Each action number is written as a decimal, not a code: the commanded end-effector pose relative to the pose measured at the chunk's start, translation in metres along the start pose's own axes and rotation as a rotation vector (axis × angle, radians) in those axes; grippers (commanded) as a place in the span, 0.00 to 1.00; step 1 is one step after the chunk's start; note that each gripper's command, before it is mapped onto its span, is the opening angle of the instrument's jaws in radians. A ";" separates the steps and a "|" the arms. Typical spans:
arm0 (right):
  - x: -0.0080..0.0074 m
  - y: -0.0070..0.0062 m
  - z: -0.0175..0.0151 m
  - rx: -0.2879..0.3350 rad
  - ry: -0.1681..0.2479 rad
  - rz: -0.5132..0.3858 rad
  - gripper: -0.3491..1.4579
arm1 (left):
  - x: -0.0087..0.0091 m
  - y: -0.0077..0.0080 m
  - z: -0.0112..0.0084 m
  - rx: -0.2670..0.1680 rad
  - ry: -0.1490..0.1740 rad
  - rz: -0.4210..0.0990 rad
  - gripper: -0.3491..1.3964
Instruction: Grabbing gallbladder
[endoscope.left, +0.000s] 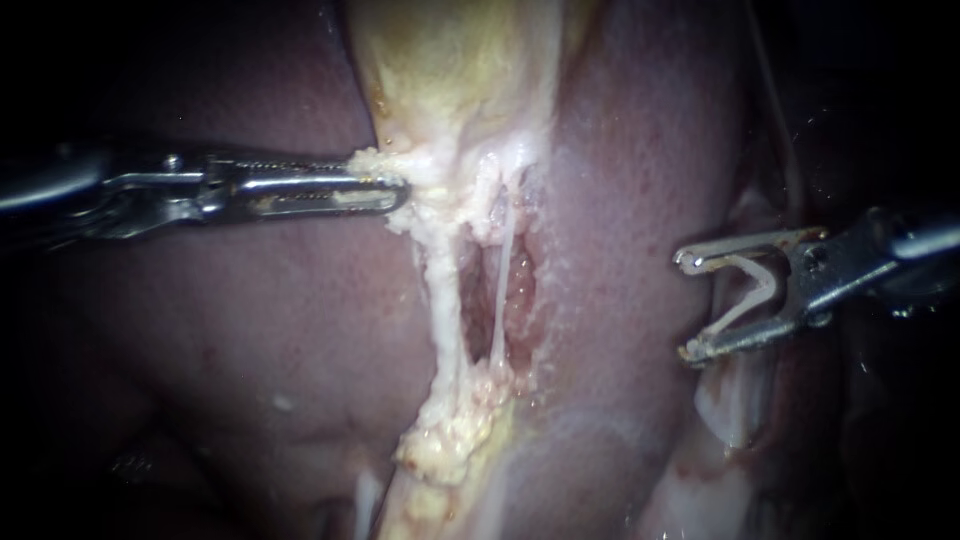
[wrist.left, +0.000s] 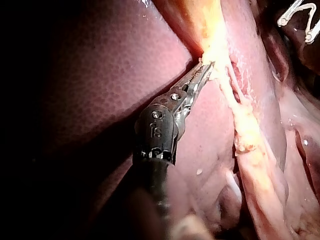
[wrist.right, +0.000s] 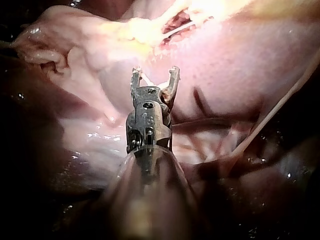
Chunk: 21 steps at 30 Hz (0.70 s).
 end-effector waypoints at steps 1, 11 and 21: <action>0.0000 0.0000 0.0000 0.000 0.000 0.000 0.46 | 0.0007 0.0000 -0.0006 -0.006 0.000 -0.004 0.00; 0.0000 0.0000 -0.0001 0.001 0.000 0.000 0.46 | 0.0077 0.0007 -0.0070 -0.060 -0.017 0.005 0.00; 0.0001 -0.0001 -0.0001 0.001 0.000 0.000 0.46 | 0.0084 0.0011 -0.0078 -0.065 -0.019 0.006 0.00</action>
